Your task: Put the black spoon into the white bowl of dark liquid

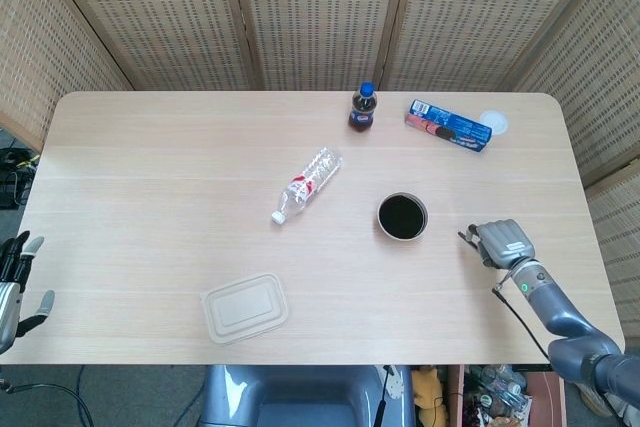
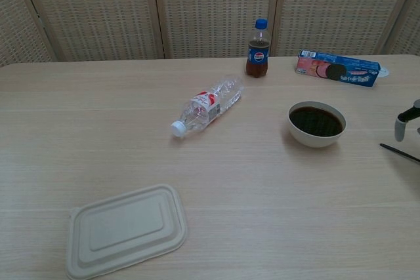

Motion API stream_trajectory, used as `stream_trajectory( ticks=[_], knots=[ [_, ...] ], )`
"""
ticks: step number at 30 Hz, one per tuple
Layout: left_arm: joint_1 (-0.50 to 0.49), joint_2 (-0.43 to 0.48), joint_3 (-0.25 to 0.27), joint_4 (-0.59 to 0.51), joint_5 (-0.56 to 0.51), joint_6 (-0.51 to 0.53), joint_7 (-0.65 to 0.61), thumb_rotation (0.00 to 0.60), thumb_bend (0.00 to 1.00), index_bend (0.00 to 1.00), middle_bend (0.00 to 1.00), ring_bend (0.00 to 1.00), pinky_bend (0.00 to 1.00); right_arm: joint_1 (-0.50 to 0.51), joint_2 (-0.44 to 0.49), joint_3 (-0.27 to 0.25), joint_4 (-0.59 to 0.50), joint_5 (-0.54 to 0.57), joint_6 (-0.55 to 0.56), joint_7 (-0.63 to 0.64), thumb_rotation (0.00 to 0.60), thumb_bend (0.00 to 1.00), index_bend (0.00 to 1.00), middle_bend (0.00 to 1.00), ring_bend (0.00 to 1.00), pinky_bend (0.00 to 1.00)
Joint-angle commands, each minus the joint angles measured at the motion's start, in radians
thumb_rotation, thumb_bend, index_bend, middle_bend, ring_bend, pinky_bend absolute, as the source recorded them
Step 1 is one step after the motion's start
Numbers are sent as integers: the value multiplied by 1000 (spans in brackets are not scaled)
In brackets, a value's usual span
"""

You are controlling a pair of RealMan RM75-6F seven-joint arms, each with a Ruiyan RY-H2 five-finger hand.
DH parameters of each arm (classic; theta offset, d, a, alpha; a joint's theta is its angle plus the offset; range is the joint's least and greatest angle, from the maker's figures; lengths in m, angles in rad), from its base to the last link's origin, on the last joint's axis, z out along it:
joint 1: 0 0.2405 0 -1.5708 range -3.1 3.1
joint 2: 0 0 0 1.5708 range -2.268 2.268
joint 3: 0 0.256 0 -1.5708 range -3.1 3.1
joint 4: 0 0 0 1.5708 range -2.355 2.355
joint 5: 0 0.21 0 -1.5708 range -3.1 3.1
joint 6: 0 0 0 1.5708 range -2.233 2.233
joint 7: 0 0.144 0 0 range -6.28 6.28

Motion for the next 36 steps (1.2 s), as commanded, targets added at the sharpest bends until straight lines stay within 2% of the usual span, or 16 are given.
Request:
stream_trajectory(
  ticks=[1, 20, 26, 36],
  knots=[
    [1, 1, 0, 1, 0, 0, 0, 600, 411, 0, 0, 0, 0, 12, -21, 1, 33, 11, -24, 1, 600, 928, 367, 939, 978, 997],
    [2, 5, 1, -15, 5, 4, 14, 600, 411, 0, 0, 0, 0, 24, -111, -17, 221, 31, -103, 18, 600, 928, 367, 939, 978, 998],
    [3, 6, 2, -17, 4, 3, 17, 600, 411, 0, 0, 0, 0, 23, -117, -22, 220, 14, -106, 31, 600, 928, 367, 939, 978, 997],
    [3, 5, 1, -15, 4, 2, 16, 600, 410, 0, 0, 0, 0, 16, -97, -36, 143, -22, -85, 31, 600, 928, 367, 939, 978, 998]
  ],
)
